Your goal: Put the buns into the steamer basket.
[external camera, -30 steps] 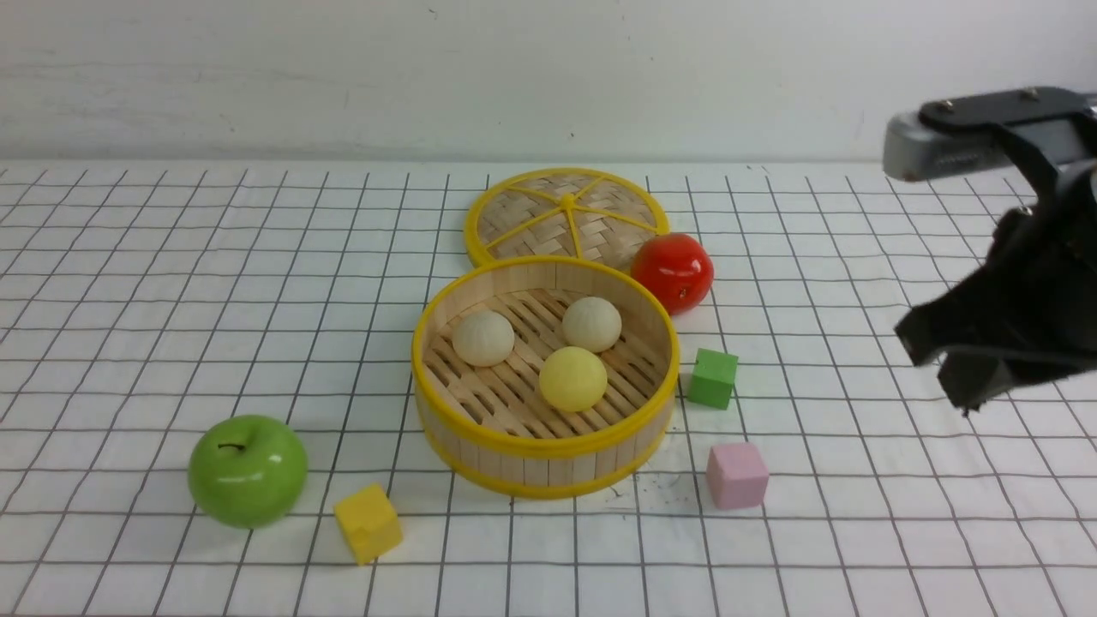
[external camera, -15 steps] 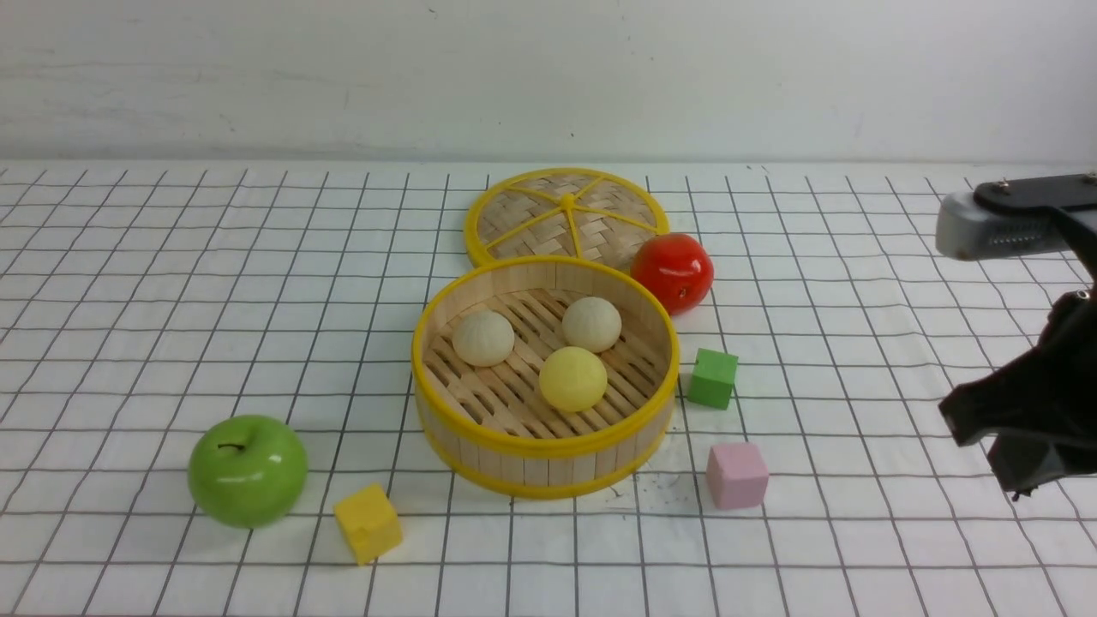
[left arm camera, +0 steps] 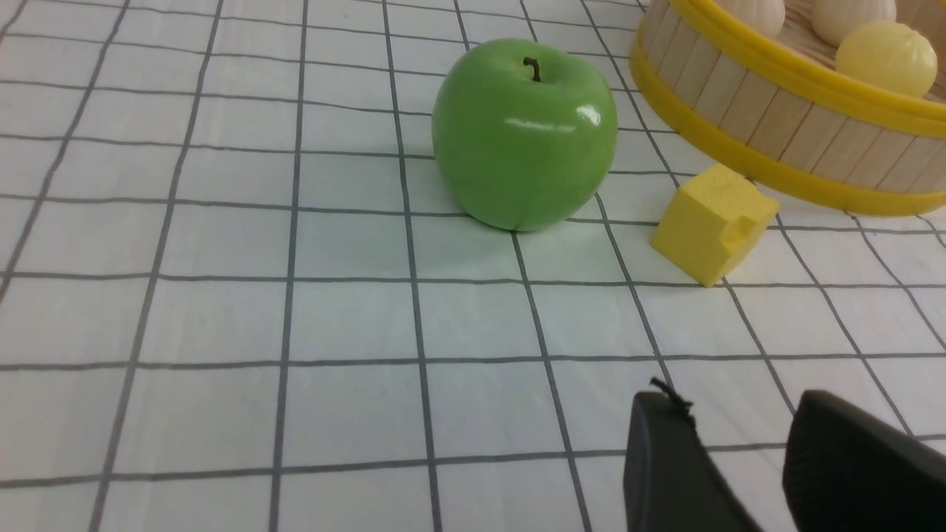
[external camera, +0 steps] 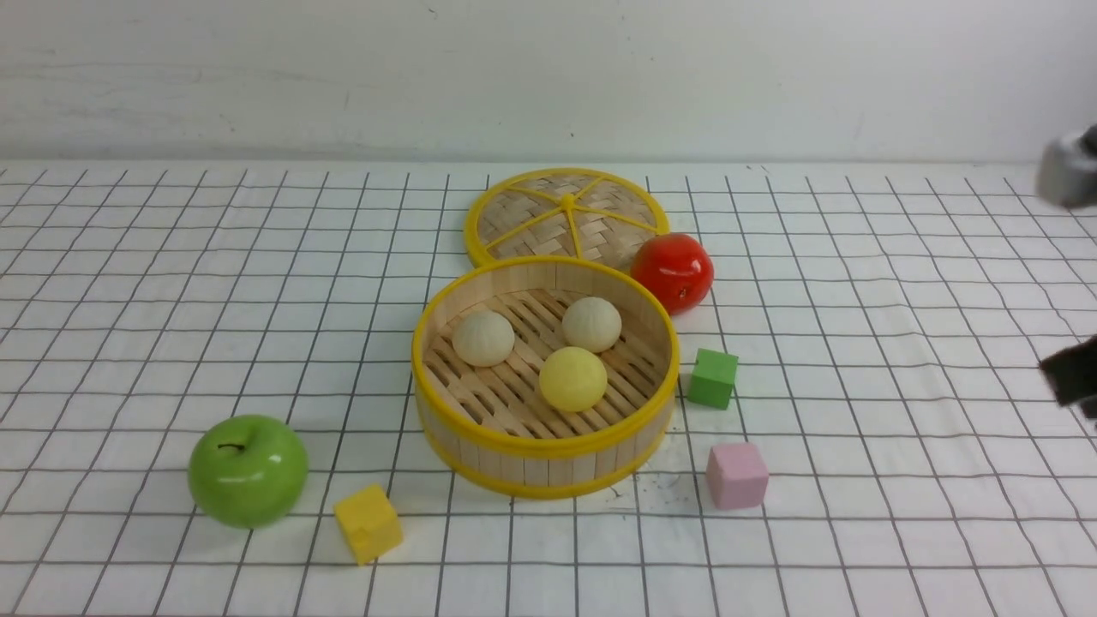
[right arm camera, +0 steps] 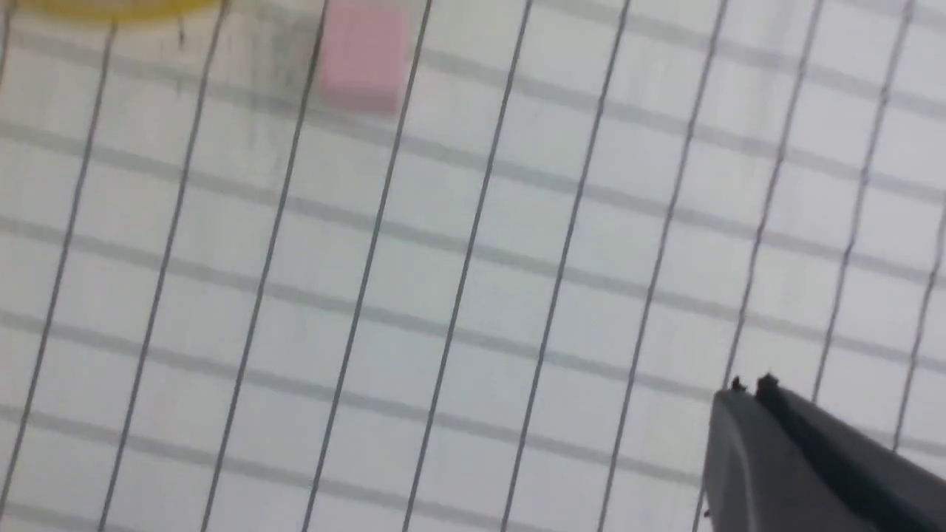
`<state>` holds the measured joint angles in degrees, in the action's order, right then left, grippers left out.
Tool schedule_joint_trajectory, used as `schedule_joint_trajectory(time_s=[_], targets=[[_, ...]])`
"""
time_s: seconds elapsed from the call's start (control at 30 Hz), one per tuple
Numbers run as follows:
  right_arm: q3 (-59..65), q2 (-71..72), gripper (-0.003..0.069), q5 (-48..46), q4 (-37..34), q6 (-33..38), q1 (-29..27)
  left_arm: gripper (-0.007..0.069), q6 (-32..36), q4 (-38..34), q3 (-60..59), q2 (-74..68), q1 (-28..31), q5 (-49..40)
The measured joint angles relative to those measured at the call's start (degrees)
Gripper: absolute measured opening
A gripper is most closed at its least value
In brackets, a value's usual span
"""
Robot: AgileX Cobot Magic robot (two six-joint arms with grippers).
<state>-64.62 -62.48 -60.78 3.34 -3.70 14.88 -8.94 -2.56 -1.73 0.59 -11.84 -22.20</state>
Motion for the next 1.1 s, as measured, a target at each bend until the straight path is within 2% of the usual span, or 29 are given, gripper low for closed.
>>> schedule_joint_trajectory(time_s=[0.07, 0.1, 0.2, 0.4, 0.77, 0.87, 1.1], targets=[[2.06, 2.8, -0.001, 4.87, 0.0, 0.09, -1.69, 0.0236, 0.0, 0.0, 0.0, 0.0, 0.0, 0.0], [5.92, 7.21, -0.0008, 11.31, -0.32, 0.13, -3.93, 0.0236, 0.0, 0.0, 0.0, 0.0, 0.0, 0.0], [14.08, 15.34, -0.0006, 20.66, -0.87, 0.22, -7.16, 0.0236, 0.0, 0.0, 0.0, 0.0, 0.0, 0.0], [35.63, 32.18, 0.0, 33.48, 0.7, 0.27, -11.74, 0.0237, 0.0, 0.0, 0.0, 0.0, 0.0, 0.0], [61.65, 58.75, 0.0007, 37.2, 1.93, 0.33, -13.0, 0.0237, 0.0, 0.0, 0.0, 0.0, 0.0, 0.0], [65.36, 62.27, 0.0008, 37.33, 1.15, 0.33, -13.0, 0.0237, 0.0, 0.0, 0.0, 0.0, 0.0, 0.0], [65.48, 63.09, 0.0015, 37.74, 0.61, 0.46, -13.14, 0.0237, 0.0, 0.0, 0.0, 0.0, 0.0, 0.05]])
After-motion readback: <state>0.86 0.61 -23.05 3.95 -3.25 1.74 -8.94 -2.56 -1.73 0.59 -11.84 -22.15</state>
